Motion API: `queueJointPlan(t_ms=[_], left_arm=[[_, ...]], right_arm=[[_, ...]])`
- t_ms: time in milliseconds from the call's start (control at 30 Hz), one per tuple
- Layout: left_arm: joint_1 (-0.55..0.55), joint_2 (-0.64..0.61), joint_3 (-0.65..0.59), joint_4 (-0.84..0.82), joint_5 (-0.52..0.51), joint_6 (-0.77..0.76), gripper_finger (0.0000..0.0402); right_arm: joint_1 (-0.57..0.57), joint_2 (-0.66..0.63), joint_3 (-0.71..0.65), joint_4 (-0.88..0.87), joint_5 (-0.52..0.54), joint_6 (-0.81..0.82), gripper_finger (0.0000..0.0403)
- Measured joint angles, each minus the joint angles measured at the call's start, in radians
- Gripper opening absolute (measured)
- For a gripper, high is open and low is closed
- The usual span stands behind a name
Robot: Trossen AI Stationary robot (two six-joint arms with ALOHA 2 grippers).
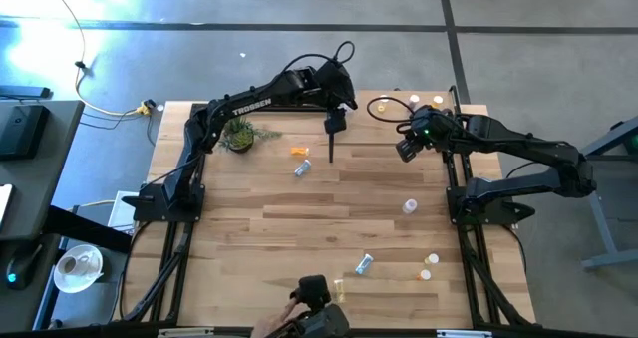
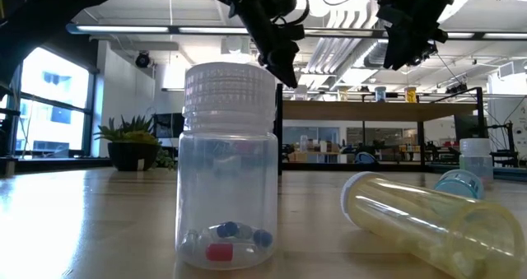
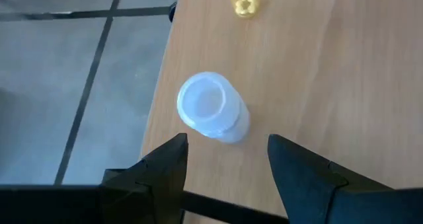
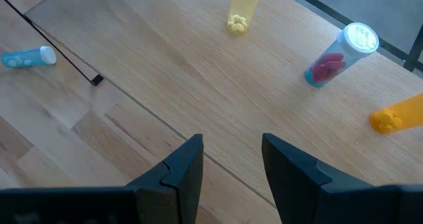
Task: Pick and place medicine bottles onto shelf by color
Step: Put the bottom orange pill bottle aligned with the other orange pill bottle on the shelf
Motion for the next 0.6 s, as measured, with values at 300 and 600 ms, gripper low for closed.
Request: queueJointPlan(t_ms=[300,600], left_arm=[[-0.017,-0.059,0.0,-0.035,0.001,0.001,0.02],[-0.016,-0.072,-0.017,-0.072,0.142,-0.077,0.02]], right_arm=[[0.0,0.0,0.0,-0.014,-0.013,0.0,0.0147],[0.054,0.0,0.0,-0.024,-0.053,0.0,0.0147]])
